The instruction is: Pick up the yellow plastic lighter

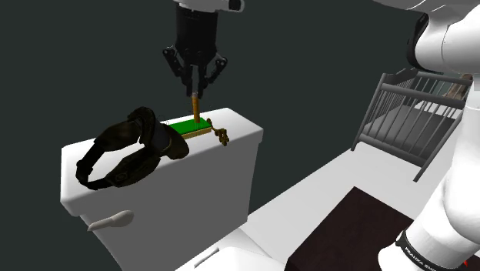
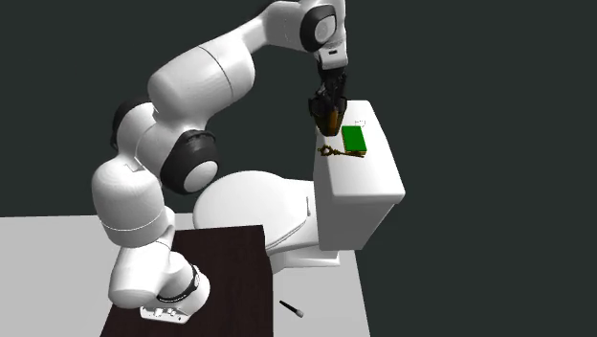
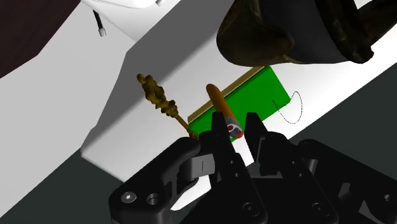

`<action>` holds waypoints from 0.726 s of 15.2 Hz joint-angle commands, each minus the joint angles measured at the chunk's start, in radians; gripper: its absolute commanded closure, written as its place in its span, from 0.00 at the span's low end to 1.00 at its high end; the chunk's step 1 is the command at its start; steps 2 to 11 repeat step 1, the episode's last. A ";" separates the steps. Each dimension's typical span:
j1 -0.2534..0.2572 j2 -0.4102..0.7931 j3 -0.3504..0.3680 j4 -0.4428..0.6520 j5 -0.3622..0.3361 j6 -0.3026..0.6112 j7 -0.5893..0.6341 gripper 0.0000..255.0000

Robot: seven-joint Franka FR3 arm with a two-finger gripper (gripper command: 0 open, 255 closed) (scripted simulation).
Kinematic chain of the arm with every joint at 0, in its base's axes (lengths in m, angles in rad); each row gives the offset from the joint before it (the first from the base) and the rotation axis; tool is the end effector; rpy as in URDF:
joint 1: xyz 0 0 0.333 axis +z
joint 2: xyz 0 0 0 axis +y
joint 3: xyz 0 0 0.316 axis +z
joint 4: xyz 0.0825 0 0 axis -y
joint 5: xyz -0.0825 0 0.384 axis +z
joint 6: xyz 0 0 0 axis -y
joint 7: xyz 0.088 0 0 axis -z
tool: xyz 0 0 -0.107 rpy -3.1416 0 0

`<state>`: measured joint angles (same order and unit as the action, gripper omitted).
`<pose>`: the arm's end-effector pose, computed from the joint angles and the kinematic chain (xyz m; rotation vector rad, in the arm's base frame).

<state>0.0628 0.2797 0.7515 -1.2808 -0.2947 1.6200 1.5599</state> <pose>0.4995 0.3819 0.6381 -2.8230 1.1649 -0.2254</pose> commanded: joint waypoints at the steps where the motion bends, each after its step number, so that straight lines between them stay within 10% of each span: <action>1: 0.006 0.006 0.000 0.018 -0.004 -0.014 0.001 1.00; 11: 0.006 0.006 0.000 0.018 -0.004 -0.014 0.001 1.00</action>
